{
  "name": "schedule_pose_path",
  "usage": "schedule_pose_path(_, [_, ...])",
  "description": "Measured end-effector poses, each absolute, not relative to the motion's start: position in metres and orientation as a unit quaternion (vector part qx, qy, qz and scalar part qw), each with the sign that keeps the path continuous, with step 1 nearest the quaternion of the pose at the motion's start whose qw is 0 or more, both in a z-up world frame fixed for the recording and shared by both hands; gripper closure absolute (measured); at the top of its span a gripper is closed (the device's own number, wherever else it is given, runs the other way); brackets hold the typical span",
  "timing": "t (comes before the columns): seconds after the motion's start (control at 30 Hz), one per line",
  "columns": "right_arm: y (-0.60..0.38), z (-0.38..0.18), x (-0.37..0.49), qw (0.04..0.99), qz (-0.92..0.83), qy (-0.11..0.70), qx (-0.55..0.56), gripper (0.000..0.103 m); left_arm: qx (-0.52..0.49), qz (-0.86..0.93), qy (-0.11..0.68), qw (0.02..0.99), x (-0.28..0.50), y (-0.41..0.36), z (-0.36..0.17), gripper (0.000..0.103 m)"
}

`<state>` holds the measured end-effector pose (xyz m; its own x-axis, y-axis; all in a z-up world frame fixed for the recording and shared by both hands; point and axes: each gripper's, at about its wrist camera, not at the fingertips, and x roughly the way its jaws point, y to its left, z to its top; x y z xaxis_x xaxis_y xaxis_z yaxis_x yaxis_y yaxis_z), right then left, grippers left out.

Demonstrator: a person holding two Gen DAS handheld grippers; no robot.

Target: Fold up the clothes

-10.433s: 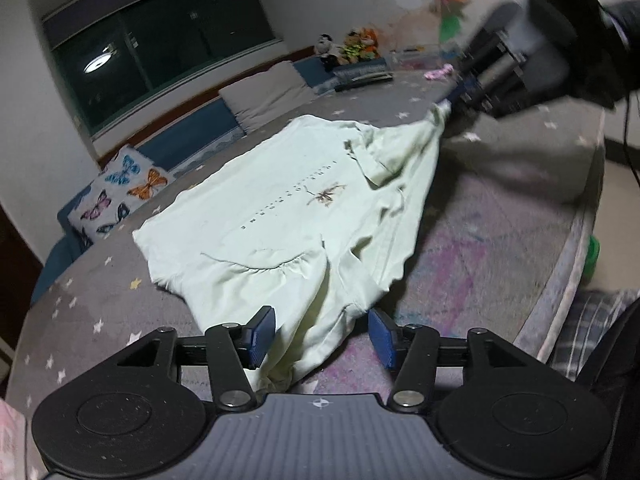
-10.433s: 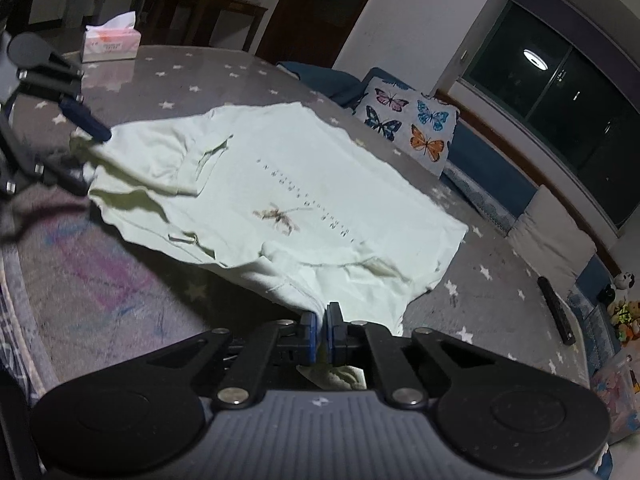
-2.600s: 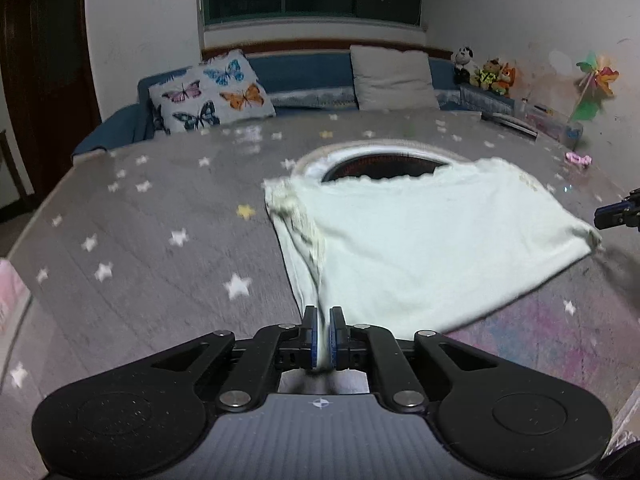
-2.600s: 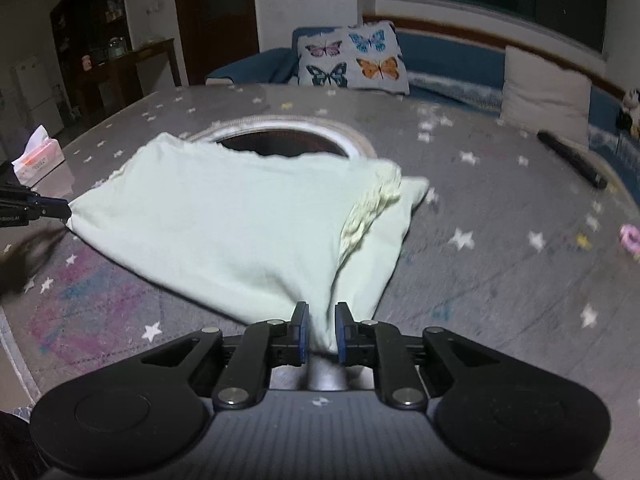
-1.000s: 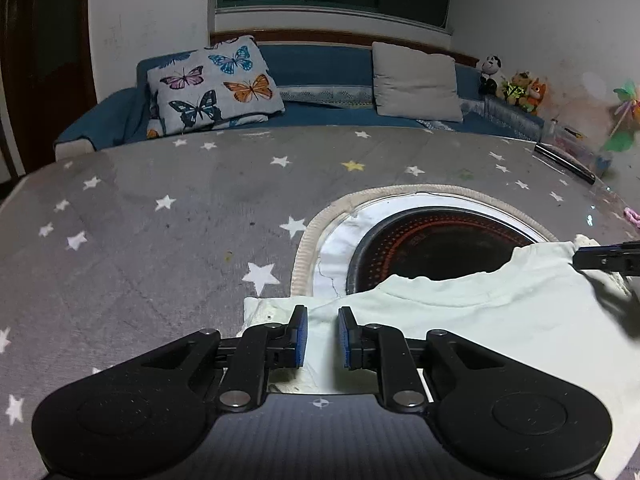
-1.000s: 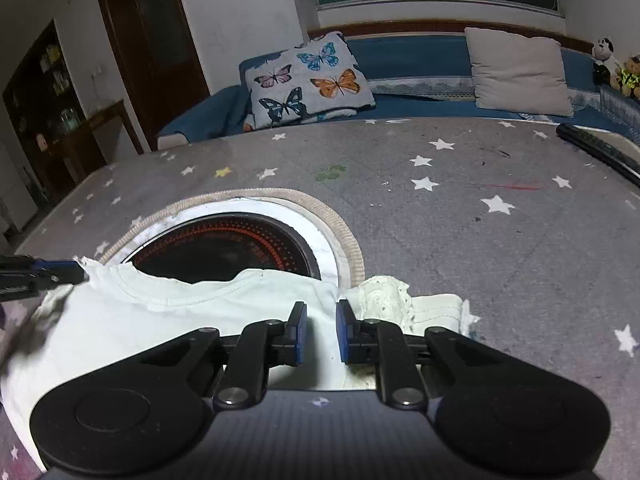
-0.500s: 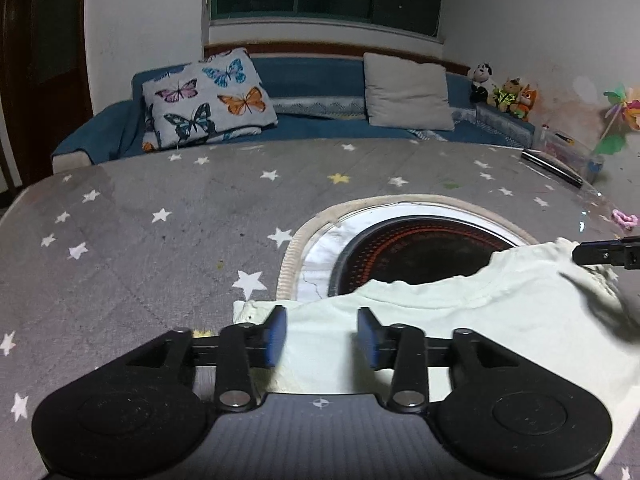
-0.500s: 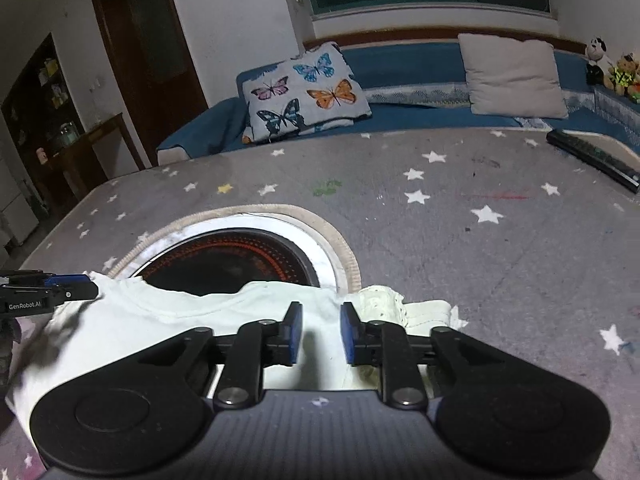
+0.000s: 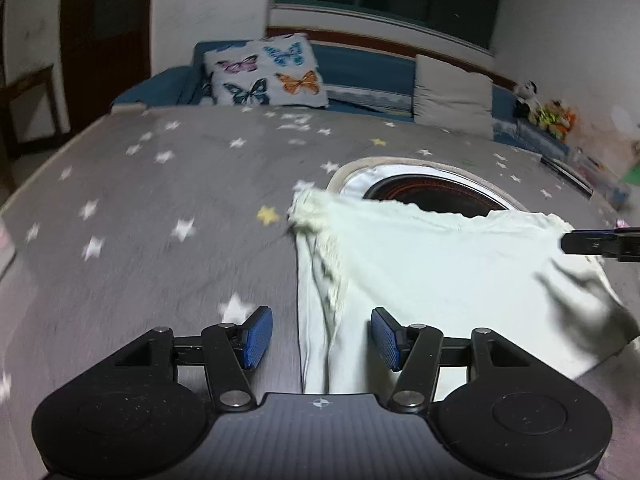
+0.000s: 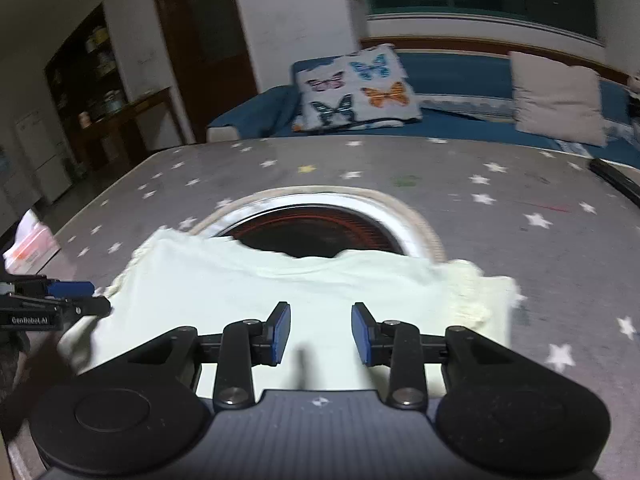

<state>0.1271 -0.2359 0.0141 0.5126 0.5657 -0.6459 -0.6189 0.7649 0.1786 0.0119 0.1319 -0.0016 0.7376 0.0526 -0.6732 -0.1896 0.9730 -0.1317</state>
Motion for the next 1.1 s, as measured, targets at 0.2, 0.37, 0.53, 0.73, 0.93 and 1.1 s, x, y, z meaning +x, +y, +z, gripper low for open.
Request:
schedule_pose_path(0.2, [-0.190,0.021,0.113,0.845,0.389,0.362,-0.056,0.070,-0.143,0.065,0.357,0.921,-0.010,0.133,-0.005,0.045])
schedule_pose_path(0.37, [-0.148,0.028,0.103,0.823,0.425,0.368,-0.078,0.070,-0.163,0.062,0.360,0.916,-0.017,0.134,-0.007,0.048])
schedule_pose_path(0.53, [-0.111,0.034,0.096,0.801,0.452,0.380,-0.095,0.070,-0.189,0.041,0.358,0.914,-0.021,0.137,-0.009,0.079])
schedule_pose_path(0.73, [-0.069,0.036,0.094,0.775,0.475,0.404,-0.107,0.069,-0.214,0.024,0.331,0.919,-0.026,0.136,-0.001,0.089])
schedule_pose_path(0.93, [-0.031,0.033,0.102,0.758,0.475,0.427,-0.128,0.057,-0.221,0.002,0.309,0.925,-0.023,0.128,0.011,0.090])
schedule_pose_path(1.1, [0.000,0.022,0.111,0.743,0.464,0.456,-0.158,0.050,-0.219,-0.015,0.300,0.928,-0.017,0.119,0.017,0.090])
